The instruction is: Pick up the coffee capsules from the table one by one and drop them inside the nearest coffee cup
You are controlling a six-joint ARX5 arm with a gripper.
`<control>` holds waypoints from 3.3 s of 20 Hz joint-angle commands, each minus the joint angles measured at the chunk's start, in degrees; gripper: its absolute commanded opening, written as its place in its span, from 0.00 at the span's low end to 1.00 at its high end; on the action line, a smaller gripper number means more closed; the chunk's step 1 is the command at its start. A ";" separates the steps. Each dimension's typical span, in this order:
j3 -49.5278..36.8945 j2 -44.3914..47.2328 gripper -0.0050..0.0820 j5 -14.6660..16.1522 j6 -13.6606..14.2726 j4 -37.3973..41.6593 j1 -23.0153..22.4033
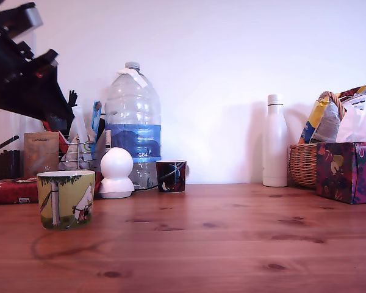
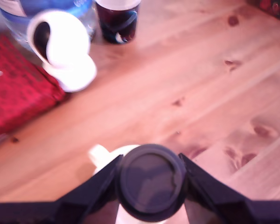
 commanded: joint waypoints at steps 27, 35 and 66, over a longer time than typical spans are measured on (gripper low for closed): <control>15.63 16.09 0.16 -7.26 -0.33 -16.52 -2.36; 15.63 16.09 0.81 -7.54 -0.52 -15.69 -2.36; -2.14 -10.43 0.03 -4.48 -4.63 -2.23 -1.84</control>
